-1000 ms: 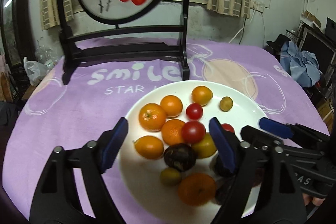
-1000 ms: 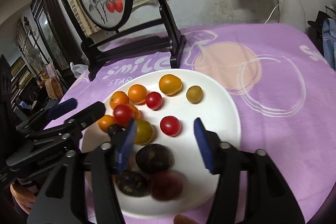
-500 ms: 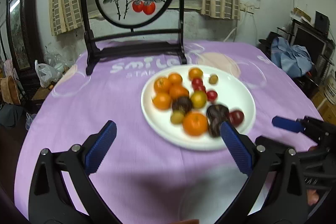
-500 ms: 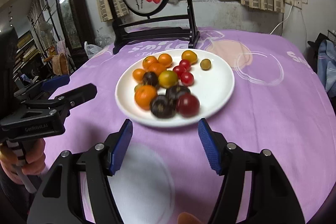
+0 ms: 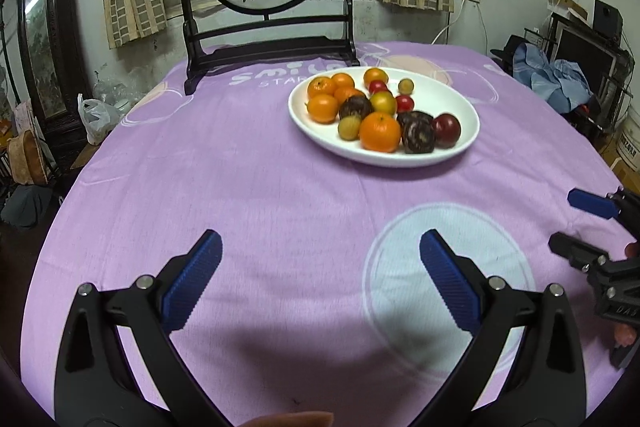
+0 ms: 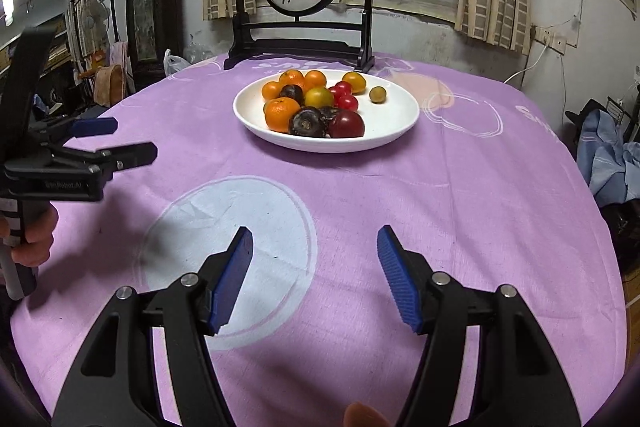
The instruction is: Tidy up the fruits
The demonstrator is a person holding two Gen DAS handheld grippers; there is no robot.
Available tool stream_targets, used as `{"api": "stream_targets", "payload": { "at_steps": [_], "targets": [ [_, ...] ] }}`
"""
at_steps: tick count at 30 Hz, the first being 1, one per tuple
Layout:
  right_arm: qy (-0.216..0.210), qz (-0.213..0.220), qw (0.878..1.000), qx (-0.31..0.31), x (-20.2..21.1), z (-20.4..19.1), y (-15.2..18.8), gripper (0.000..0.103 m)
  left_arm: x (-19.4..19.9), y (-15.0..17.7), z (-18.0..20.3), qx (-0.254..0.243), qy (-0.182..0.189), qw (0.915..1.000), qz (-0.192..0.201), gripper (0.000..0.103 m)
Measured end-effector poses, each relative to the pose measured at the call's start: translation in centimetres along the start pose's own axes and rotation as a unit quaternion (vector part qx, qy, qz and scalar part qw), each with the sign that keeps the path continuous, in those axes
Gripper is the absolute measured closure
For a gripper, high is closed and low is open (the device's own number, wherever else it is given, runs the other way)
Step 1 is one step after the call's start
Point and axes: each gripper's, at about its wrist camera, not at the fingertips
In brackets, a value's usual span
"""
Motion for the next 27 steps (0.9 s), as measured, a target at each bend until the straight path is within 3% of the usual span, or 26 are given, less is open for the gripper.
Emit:
{"api": "stream_targets", "payload": {
  "at_steps": [27],
  "targets": [
    [-0.004,0.0,1.0,-0.011,0.22,0.29,0.17,0.038,-0.25,0.62,0.02,-0.012,-0.008,0.9999,-0.002,0.002]
  ]
}}
Point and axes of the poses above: each gripper's, at about its wrist camera, not at the fingertips, and x roughly against the way its jaws point, z to its right, y to its underside, and after that the axes turned 9 degrees about -y, right-handed
